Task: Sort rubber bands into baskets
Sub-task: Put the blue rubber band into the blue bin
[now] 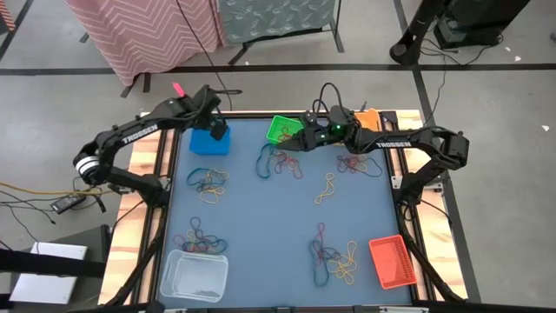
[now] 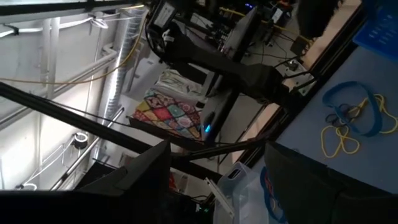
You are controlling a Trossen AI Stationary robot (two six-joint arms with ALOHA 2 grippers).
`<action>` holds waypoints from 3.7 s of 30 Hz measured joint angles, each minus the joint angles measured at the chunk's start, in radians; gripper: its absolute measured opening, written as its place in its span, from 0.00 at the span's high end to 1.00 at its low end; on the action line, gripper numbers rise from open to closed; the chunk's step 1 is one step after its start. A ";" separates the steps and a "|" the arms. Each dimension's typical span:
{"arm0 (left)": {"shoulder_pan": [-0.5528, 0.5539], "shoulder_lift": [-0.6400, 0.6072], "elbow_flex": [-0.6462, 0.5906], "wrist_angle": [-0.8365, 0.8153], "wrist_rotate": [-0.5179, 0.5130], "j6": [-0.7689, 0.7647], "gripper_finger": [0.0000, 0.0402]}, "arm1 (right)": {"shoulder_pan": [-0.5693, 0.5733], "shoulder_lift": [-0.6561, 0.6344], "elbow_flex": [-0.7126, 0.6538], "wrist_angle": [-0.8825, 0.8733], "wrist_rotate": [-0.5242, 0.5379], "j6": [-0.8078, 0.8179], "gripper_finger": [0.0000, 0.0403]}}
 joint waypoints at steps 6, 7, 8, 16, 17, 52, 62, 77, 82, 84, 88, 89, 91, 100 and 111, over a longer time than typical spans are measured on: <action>0.001 0.036 -0.038 0.000 0.003 -0.025 1.00 | 0.017 0.000 0.000 0.000 0.004 -0.017 0.33; 0.001 0.038 -0.057 0.012 0.005 -0.035 1.00 | 0.020 0.000 0.000 0.000 0.004 -0.017 0.33; 0.001 0.039 -0.079 0.020 0.005 -0.046 1.00 | 0.022 0.000 0.000 0.000 0.004 -0.017 0.33; 0.009 0.040 -0.206 0.085 0.013 -0.130 0.98 | 0.035 0.000 0.000 0.000 0.012 -0.021 0.33; 0.009 0.040 -0.211 0.104 0.013 -0.129 0.97 | 0.035 0.000 0.000 0.000 0.013 -0.018 0.33; -0.135 -0.005 -0.063 0.107 0.391 -0.102 0.34 | 0.039 0.000 0.000 0.009 -0.027 -0.011 0.33; -0.435 -0.026 -0.145 0.468 0.463 -0.179 0.34 | 0.068 -0.008 0.000 -0.044 -0.262 0.045 0.34; -0.370 -0.032 -0.147 0.504 0.481 -0.122 0.34 | 0.524 -0.008 0.000 -1.005 -0.123 -0.148 0.42; -0.334 -0.032 -0.147 0.503 0.516 -0.061 0.34 | 0.632 -0.008 0.000 -1.014 0.078 -0.034 0.42; -0.323 -0.032 -0.147 0.503 0.519 -0.043 0.34 | 0.658 -0.008 0.001 -1.035 0.171 -0.005 0.42; -0.302 -0.032 -0.147 0.506 0.528 -0.040 0.34 | 0.683 -0.008 0.001 -1.096 0.287 0.042 0.42; -0.299 -0.032 -0.147 0.507 0.529 -0.038 0.34 | 0.687 -0.008 0.000 -1.114 0.302 0.047 0.42; -0.294 -0.032 -0.147 0.507 0.530 -0.022 0.34 | 0.692 -0.008 0.000 -1.150 0.326 0.049 0.42; -0.294 -0.032 -0.147 0.507 0.532 -0.017 0.34 | 0.703 -0.008 0.000 -1.189 0.370 0.048 0.42; -0.294 -0.032 -0.147 0.507 0.532 -0.017 0.34 | 0.729 0.173 0.203 -1.344 0.326 -0.107 0.45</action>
